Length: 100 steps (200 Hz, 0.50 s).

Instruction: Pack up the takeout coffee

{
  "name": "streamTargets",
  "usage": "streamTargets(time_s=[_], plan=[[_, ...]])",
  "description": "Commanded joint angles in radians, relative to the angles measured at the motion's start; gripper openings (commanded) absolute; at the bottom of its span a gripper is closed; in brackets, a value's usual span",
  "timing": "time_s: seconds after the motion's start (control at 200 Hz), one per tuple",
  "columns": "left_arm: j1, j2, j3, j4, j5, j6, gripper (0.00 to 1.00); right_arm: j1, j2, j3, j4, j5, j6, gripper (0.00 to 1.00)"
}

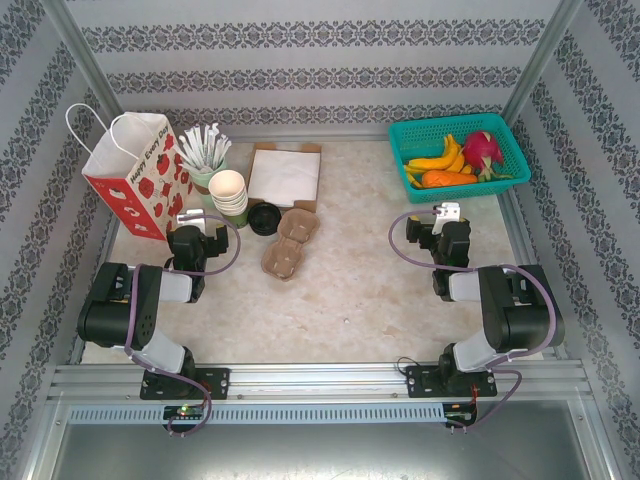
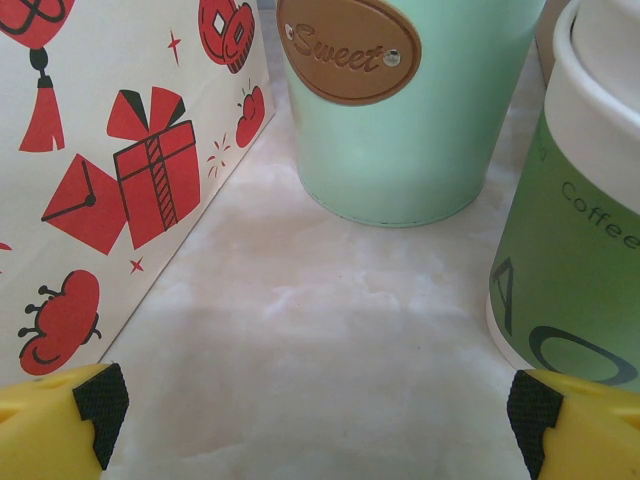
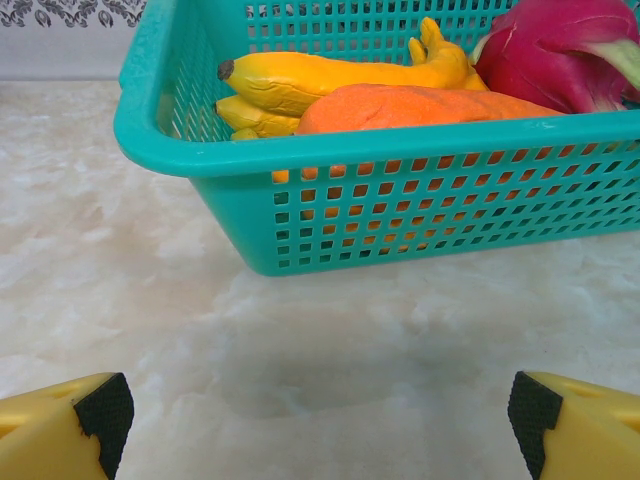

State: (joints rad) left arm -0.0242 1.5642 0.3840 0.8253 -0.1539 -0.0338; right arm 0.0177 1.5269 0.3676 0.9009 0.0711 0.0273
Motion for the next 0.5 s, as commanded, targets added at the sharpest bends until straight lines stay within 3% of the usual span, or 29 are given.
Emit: streamTargets(time_s=[0.0,0.33,0.495], plan=[[-0.001,-0.007,0.008,0.047,0.000,-0.003,1.00,0.002,-0.020,0.010,0.006,0.014,0.014,0.98],[-0.002,-0.049,0.038,-0.038,0.066,0.025,1.00,-0.004,-0.028,0.007,0.010,0.012,0.020,0.98],[-0.002,-0.172,0.105,-0.290,0.063,0.058,1.00,-0.022,-0.148,0.011,-0.091,-0.031,0.034,0.98]])
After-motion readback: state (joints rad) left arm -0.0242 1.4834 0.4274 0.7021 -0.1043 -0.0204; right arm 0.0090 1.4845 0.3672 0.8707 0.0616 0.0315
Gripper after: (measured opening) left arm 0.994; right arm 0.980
